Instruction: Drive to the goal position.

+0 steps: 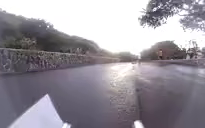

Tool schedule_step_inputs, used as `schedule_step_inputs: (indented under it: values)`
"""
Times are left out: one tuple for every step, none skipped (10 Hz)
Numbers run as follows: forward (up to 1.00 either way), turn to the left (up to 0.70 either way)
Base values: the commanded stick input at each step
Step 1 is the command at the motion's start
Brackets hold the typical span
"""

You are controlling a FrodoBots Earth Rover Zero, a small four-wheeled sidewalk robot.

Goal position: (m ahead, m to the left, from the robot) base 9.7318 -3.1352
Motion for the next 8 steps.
schedule_step_inputs:
  values:
    - [0.5, -0.35]
    - [0.5, -0.5]
    - [0.5, -0.41]
    - [0.5, -0.05]
    - [0.5, 0.0]
    - [0.5, -0.01]
    - [0.5, -0.27]
    - [0.5, -0.5]
